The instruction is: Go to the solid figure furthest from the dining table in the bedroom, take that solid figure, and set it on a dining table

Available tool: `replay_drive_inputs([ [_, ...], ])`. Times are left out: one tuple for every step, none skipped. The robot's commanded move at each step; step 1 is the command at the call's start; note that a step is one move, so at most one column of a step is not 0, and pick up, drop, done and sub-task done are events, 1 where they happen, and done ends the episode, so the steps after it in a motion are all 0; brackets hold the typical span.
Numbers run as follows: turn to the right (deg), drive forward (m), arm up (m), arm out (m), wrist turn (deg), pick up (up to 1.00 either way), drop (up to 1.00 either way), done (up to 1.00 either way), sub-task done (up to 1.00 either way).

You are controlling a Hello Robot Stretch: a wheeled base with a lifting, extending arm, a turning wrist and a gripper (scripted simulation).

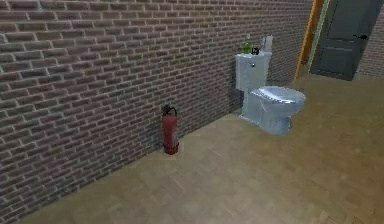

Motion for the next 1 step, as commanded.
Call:
replay_drive_inputs([
  [42.0, 0.0, 0.0, 0.0, 0.0, 0.0, 0.0, 0.0, 0.0],
])
